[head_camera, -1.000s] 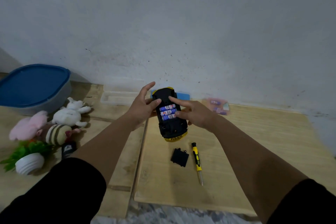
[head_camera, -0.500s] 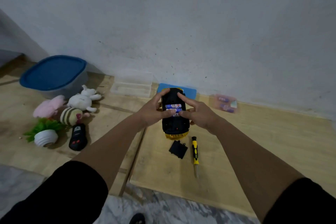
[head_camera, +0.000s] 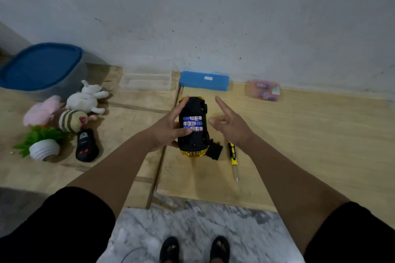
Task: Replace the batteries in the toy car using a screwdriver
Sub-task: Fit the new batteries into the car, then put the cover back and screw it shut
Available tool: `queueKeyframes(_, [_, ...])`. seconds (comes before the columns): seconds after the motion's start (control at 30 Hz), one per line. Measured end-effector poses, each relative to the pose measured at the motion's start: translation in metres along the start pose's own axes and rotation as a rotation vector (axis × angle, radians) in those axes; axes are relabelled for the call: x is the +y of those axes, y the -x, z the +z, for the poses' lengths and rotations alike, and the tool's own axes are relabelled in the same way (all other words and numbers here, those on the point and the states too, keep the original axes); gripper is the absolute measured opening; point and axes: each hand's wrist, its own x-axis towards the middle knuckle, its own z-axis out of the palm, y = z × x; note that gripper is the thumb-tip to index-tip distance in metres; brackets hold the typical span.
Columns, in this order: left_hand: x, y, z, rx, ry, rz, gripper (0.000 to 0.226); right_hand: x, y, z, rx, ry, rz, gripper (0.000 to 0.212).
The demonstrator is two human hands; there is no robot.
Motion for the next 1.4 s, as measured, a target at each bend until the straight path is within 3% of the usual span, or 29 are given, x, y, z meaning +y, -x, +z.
queueKeyframes(0.07, [-0.008,0.002,-0.007,0.019,-0.009,-0.024,0.085,0.018,-0.002,0.007,0.072,0.353,0.028,0.068])
queueKeyframes(0.17, [-0.016,0.003,-0.015,0.042,-0.08,-0.025,0.08,0.037,0.003,0.019,0.018,0.869,0.059,0.069])
queueKeyframes(0.37, [-0.034,-0.003,-0.025,0.007,-0.117,-0.024,0.08,0.058,0.002,0.041,0.025,1.082,0.043,0.065])
queueKeyframes(0.73, [-0.053,-0.004,-0.037,-0.055,-0.12,-0.068,0.087,0.059,-0.009,0.04,0.064,1.001,0.036,0.057])
queueKeyframes(1.03, [-0.06,-0.008,-0.033,-0.097,-0.128,-0.103,0.089,0.06,-0.027,0.039,0.217,0.696,0.129,0.008])
queueKeyframes(1.23, [-0.06,-0.01,-0.032,-0.094,-0.163,-0.125,0.091,0.049,-0.033,0.027,0.134,0.634,0.208,0.017])
queueKeyframes(1.4, [-0.049,-0.006,-0.028,-0.086,-0.171,-0.143,0.094,0.012,-0.04,-0.001,0.175,0.53,0.165,0.019])
